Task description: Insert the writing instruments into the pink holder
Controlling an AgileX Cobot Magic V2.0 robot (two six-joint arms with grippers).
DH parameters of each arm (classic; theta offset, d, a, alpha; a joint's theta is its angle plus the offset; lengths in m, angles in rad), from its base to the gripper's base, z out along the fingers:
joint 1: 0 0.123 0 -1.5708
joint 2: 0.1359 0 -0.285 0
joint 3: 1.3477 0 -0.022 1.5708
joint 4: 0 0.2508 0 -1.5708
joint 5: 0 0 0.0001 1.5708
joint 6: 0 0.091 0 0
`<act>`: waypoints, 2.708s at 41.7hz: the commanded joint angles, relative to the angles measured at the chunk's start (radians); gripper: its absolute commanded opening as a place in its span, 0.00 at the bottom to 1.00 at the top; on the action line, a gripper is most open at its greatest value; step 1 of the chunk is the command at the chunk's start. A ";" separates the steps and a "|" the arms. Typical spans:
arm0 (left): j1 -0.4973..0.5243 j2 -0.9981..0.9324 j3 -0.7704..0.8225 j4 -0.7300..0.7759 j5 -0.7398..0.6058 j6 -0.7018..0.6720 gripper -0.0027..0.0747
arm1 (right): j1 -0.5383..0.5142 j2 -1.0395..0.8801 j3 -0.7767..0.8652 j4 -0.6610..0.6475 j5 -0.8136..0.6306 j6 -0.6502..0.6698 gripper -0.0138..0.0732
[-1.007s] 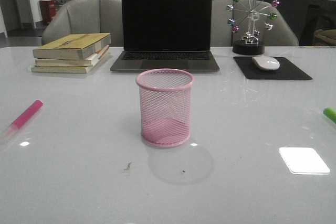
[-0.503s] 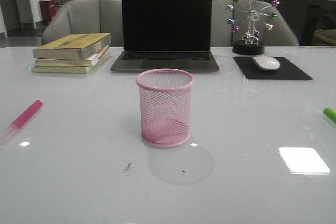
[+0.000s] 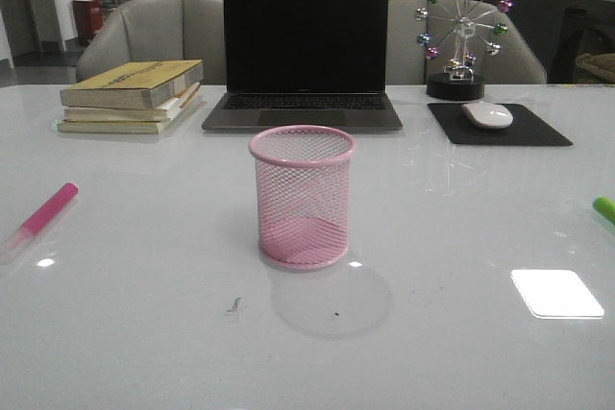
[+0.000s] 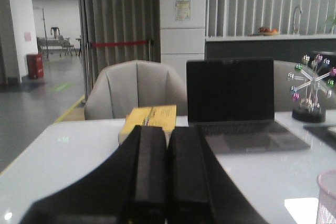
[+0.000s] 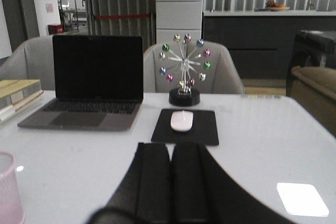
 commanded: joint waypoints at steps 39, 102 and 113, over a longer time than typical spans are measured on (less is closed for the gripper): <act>-0.001 0.610 -0.552 -0.013 0.539 -0.009 0.16 | -0.005 0.602 -0.433 -0.035 0.505 -0.007 0.22; -0.419 0.663 -0.552 -0.018 0.473 -0.004 0.73 | -0.085 1.866 -1.127 -0.020 0.550 0.041 0.72; -0.419 0.663 -0.552 -0.018 0.473 -0.004 0.73 | -0.085 1.936 -1.195 -0.021 0.572 0.033 0.72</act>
